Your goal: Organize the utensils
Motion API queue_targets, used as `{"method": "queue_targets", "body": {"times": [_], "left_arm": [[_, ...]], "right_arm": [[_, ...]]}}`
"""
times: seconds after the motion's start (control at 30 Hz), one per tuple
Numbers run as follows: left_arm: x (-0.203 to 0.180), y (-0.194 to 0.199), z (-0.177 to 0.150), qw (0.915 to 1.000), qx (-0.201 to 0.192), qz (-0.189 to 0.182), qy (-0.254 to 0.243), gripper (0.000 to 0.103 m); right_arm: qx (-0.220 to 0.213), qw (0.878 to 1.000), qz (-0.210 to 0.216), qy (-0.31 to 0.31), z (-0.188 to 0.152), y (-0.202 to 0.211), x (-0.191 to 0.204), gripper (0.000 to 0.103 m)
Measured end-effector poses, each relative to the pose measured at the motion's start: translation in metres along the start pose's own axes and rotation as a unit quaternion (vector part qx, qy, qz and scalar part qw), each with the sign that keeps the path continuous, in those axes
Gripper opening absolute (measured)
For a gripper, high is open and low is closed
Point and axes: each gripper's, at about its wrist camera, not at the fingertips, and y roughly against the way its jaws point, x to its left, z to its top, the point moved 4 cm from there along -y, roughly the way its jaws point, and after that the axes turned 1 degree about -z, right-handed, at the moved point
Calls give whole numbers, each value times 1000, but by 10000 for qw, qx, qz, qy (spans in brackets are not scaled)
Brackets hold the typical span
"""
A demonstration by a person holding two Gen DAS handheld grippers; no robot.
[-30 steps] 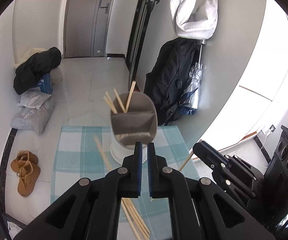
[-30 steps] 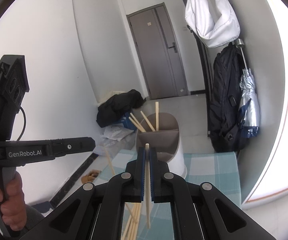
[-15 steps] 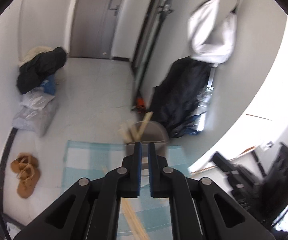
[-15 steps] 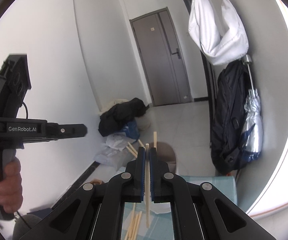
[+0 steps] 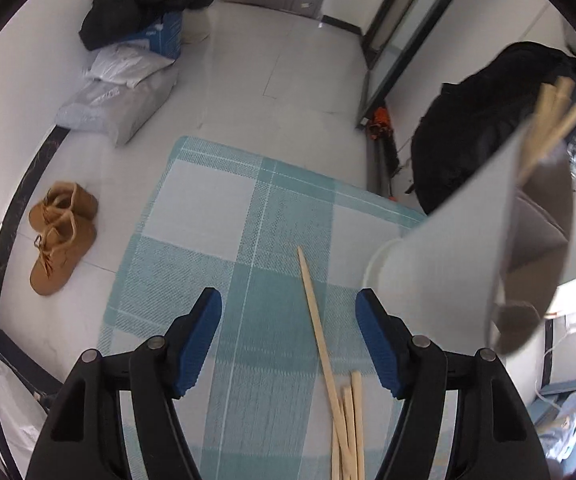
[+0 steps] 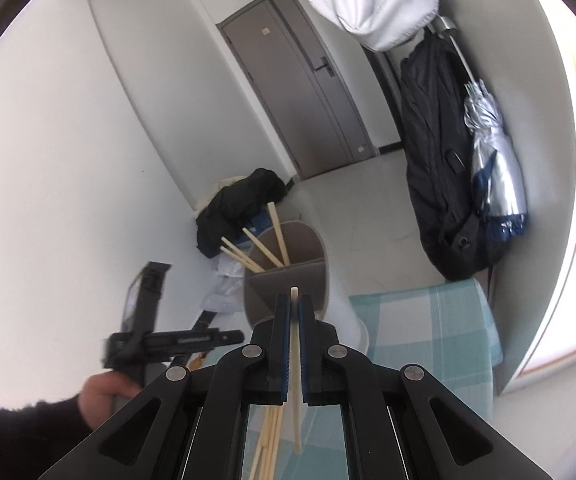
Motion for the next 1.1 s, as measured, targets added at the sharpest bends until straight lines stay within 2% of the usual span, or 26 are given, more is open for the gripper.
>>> {"method": "queue_targets", "body": {"times": [0.27,0.4,0.47,0.57,0.63,0.7,0.83,0.93,1.1], "left_arm": [[-1,-35,10,9969,388,625,-263,65],[-7,-36,4,9904,349,1147,-682,62],[-6,-35,4,9900,349,1195,-669,61],[2,-29,3,9899,327,1271,-537,39],[3,-27,3,9898,355,1251,-578,8],[4,-28,3,9909,395,1179,-511,3],[5,-27,3,9935,407,1051,-176,1],[5,-14,-1,9953,202,932,-138,1],[0,39,-10,9976,-606,325,-68,1]], "right_arm": [[43,10000,-40,32,-1,-3,-10,3],[11,10000,-20,18,0,-2,-11,3],[5,10000,-20,-2,0,-2,-11,3],[1,10000,5,-4,0,-2,-9,3],[0,10000,33,16,0,-1,-7,3],[-5,10000,32,92,-1,-1,-3,3],[-58,9995,19,303,-3,0,5,3],[-85,9991,-2,404,-5,0,10,3],[-99,9986,-15,528,-10,0,20,3]]}}
